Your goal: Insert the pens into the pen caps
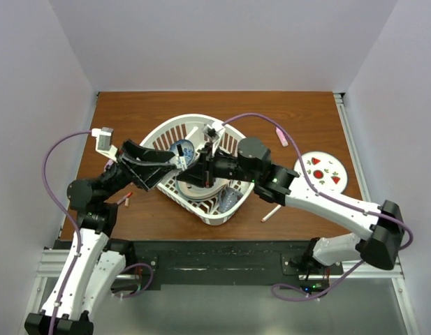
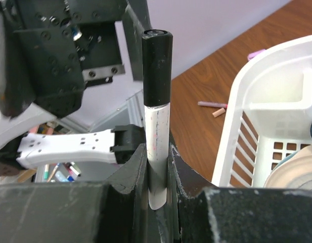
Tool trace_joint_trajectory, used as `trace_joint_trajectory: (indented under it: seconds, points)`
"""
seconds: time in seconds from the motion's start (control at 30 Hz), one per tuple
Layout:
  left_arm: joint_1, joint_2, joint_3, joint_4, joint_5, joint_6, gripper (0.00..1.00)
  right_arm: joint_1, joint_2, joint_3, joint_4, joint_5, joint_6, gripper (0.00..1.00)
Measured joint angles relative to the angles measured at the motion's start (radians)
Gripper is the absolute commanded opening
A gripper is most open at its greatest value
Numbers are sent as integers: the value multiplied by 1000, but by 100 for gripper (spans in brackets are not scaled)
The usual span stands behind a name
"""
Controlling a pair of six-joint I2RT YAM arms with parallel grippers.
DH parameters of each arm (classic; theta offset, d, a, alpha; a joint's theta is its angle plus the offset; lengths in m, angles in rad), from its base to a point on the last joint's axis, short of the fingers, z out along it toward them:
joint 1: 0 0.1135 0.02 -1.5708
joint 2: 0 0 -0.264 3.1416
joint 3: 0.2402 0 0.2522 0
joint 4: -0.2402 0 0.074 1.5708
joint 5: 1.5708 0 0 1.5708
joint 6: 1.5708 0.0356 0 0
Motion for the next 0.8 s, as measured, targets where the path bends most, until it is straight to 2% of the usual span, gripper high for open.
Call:
trace_joint_trajectory:
  seconds: [0.27,0.57,0.8]
  points:
    - [0,43,34,90,63,11,79,0,-140,-90,22,-86,6,0]
    - [-6,166,35,364,156,-41,80,0,-148,-135,66,-144,47,0]
    - [-61,251,58,402,172,-31,79,0,-179,-164,61,-143,50,0]
